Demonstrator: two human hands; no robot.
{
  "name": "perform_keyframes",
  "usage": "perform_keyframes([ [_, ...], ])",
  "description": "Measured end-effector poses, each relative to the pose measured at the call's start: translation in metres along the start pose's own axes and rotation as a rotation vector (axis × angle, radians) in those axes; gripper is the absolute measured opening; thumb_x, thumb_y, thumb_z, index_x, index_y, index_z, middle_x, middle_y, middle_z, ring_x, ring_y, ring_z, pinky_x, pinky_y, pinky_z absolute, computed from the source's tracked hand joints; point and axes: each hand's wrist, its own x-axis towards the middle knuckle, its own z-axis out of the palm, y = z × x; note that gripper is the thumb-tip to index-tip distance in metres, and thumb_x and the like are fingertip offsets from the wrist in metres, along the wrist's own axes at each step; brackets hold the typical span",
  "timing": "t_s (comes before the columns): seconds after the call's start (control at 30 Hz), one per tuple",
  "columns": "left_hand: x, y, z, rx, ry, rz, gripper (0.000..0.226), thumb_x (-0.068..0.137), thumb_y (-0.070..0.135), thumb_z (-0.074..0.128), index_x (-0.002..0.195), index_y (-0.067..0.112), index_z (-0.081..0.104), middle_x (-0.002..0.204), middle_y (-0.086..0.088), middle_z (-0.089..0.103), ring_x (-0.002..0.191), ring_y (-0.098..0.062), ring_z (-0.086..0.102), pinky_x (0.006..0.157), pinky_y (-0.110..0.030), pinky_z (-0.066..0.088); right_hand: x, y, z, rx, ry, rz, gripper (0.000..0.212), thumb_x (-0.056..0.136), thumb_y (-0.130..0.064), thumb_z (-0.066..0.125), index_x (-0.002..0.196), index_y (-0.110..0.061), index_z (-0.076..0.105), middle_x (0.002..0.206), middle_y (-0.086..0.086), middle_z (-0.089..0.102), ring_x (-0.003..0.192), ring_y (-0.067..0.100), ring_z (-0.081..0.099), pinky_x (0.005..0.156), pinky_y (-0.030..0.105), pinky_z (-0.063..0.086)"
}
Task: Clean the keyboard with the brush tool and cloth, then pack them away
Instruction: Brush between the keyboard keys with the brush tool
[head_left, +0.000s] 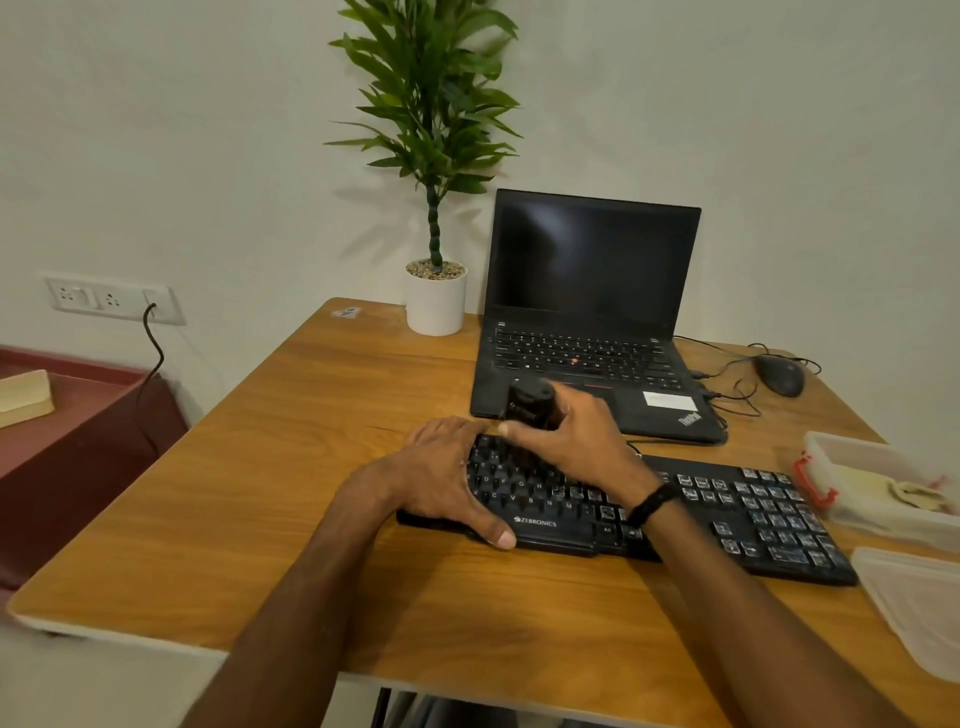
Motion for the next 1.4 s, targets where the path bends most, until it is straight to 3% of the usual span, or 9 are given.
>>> perform_keyframes([
  [0.1, -0.002, 0.001, 0.002, -0.001, 0.006, 0.023, 0.135, 0.044, 0.089, 0.076, 0.155, 0.035, 0.021, 0.158, 0.005, 0.028, 0.146, -0.022, 0.022, 0.124, -0.05, 0.017, -0.009, -0.002, 0.004, 0.163, -0.334, 0.002, 0.038, 0.079, -0.039, 0.081, 0.111, -0.023, 0.067, 0.104, -0.003, 0.074, 0.096, 0.012, 0.07, 0.082, 0.029, 0.058],
  [0.23, -0.002, 0.0, 0.0, -0.022, 0.002, 0.009, 0.144, 0.041, 0.09, 0.073, 0.159, 0.033, 0.015, 0.161, 0.005, 0.023, 0.148, -0.022, 0.019, 0.125, -0.051, 0.015, -0.007, -0.007, 0.006, -0.031, 0.083, 0.022, 0.039, 0.08, -0.045, 0.078, 0.111, -0.026, 0.063, 0.095, -0.018, 0.066, 0.085, -0.007, 0.062, 0.07, 0.009, 0.05],
  [0.37, -0.002, 0.003, 0.0, 0.005, 0.011, 0.029, 0.134, 0.048, 0.086, 0.079, 0.156, 0.035, 0.019, 0.16, 0.006, 0.026, 0.148, -0.022, 0.019, 0.125, -0.049, 0.014, -0.012, -0.005, 0.003, 0.265, -0.297, 0.045, 0.038, 0.081, -0.032, 0.08, 0.114, -0.019, 0.065, 0.102, -0.003, 0.073, 0.093, 0.009, 0.07, 0.076, 0.023, 0.054],
  [0.53, -0.002, 0.003, -0.001, 0.0, 0.019, 0.013, 0.139, 0.051, 0.081, 0.082, 0.16, 0.03, 0.012, 0.164, 0.003, 0.021, 0.15, -0.024, 0.017, 0.124, -0.046, 0.011, -0.003, -0.003, 0.008, -0.1, 0.152, -0.012, 0.043, 0.082, -0.045, 0.076, 0.118, -0.026, 0.062, 0.099, -0.02, 0.066, 0.088, -0.009, 0.06, 0.072, 0.003, 0.045],
  [0.67, -0.005, 0.007, 0.0, 0.01, 0.019, 0.009, 0.133, 0.054, 0.079, 0.083, 0.158, 0.028, 0.017, 0.161, 0.003, 0.025, 0.148, -0.022, 0.02, 0.123, -0.044, 0.013, -0.007, 0.001, 0.001, 0.186, -0.26, 0.056, 0.041, 0.079, -0.038, 0.081, 0.113, -0.019, 0.066, 0.102, -0.005, 0.073, 0.094, 0.008, 0.07, 0.08, 0.025, 0.057],
  [0.8, -0.005, 0.007, -0.001, -0.003, 0.014, 0.004, 0.137, 0.055, 0.077, 0.084, 0.16, 0.026, 0.012, 0.162, 0.001, 0.023, 0.149, -0.023, 0.02, 0.123, -0.044, 0.013, 0.003, 0.001, 0.006, -0.096, 0.088, 0.063, 0.047, 0.082, -0.044, 0.076, 0.12, -0.021, 0.062, 0.106, -0.012, 0.067, 0.095, 0.003, 0.063, 0.067, 0.006, 0.046],
  [0.93, -0.006, 0.008, -0.002, 0.009, 0.026, 0.006, 0.128, 0.055, 0.078, 0.084, 0.155, 0.027, 0.021, 0.155, 0.002, 0.03, 0.145, -0.023, 0.025, 0.122, -0.043, 0.017, 0.005, 0.0, 0.005, 0.161, -0.207, 0.12, 0.04, 0.079, -0.04, 0.08, 0.11, -0.02, 0.066, 0.096, -0.008, 0.072, 0.089, 0.007, 0.07, 0.07, 0.015, 0.053],
  [1.07, -0.008, 0.009, -0.002, 0.013, 0.006, -0.026, 0.144, 0.055, 0.077, 0.084, 0.162, 0.022, 0.005, 0.167, -0.001, 0.016, 0.152, -0.025, 0.015, 0.125, -0.044, 0.009, 0.012, 0.003, 0.008, -0.11, 0.122, 0.053, 0.034, 0.083, -0.041, 0.076, 0.11, -0.024, 0.065, 0.094, -0.019, 0.064, 0.084, -0.003, 0.06, 0.062, 0.001, 0.043],
  [1.4, -0.006, 0.01, -0.001, 0.002, -0.005, -0.028, 0.142, 0.054, 0.078, 0.084, 0.162, 0.025, 0.008, 0.166, 0.001, 0.016, 0.151, -0.025, 0.016, 0.125, -0.048, 0.015, 0.01, 0.025, -0.014, -0.12, 0.137, 0.074, 0.038, 0.083, -0.04, 0.077, 0.115, -0.023, 0.067, 0.101, -0.013, 0.067, 0.09, -0.001, 0.059, 0.065, 0.004, 0.044],
])
